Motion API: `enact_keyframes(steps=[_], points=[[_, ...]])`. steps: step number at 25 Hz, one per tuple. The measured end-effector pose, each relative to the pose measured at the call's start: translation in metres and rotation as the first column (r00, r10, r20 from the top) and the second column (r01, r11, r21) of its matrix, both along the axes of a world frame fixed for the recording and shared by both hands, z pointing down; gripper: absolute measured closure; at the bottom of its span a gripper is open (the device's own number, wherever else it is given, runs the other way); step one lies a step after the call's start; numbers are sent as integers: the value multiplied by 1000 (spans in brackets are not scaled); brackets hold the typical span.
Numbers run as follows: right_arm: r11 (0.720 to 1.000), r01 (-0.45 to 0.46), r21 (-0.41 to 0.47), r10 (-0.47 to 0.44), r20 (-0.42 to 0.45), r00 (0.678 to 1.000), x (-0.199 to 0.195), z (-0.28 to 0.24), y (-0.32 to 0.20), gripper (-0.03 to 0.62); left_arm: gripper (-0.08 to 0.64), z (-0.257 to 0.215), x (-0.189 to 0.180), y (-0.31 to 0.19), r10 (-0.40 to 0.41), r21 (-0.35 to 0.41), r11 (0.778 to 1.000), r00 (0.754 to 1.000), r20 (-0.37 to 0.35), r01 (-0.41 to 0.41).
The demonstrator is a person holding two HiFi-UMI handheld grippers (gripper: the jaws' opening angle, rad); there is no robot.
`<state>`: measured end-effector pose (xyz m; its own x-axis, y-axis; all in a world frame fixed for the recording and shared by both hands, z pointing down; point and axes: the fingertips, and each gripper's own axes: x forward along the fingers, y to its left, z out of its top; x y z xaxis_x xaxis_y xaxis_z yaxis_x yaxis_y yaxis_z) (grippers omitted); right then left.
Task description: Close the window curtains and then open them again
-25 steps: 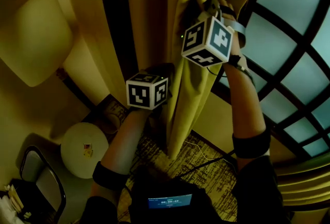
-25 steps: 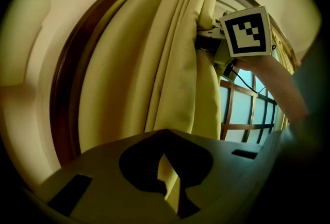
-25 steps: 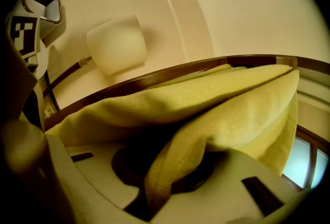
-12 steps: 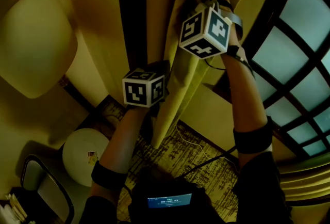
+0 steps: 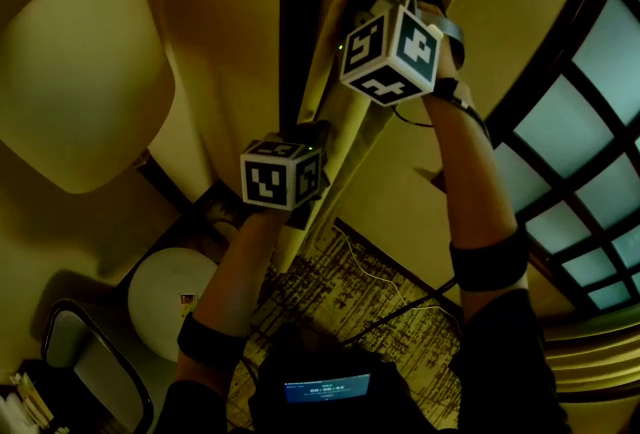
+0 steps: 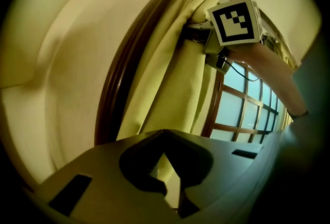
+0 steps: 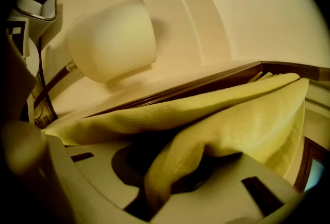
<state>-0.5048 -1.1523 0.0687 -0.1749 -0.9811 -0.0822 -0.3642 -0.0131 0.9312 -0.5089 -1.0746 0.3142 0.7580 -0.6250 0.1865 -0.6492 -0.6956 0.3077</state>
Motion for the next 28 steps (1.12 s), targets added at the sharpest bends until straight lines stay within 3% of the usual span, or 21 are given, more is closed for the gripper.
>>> enact_keyframes(steps=[4, 7, 14, 18, 23, 26, 28], points=[[1000, 1, 5, -1, -12, 1000, -23, -18, 24, 515, 555, -14, -15, 22, 23, -2, 1000, 1000, -15, -23], [1000, 8, -8, -8, 10, 1000, -28, 3, -6, 515, 555, 8, -12, -3, 36, -21, 999, 999, -14, -36], [998, -40, -44, 43, 69, 997, 6, 27, -11, 514, 555, 45, 13, -16, 131, -74, 988, 991, -24, -132], [998, -30, -63, 40, 165, 986, 32, 30, 5, 498, 555, 49, 35, -6, 181, -71, 981, 983, -36, -183], [999, -29, -37, 39, 323, 945, 96, 28, 61, 415, 555, 56, 70, 28, 211, -84, 974, 977, -30, -213], [999, -35, -14, 37, 459, 888, 147, 29, 110, 337, 555, 63, 91, 57, 231, -61, 971, 973, 7, -230], [999, -48, -9, 46, 502, 863, 182, 36, 147, 310, 555, 65, 106, 79, 228, -40, 973, 973, 37, -227]])
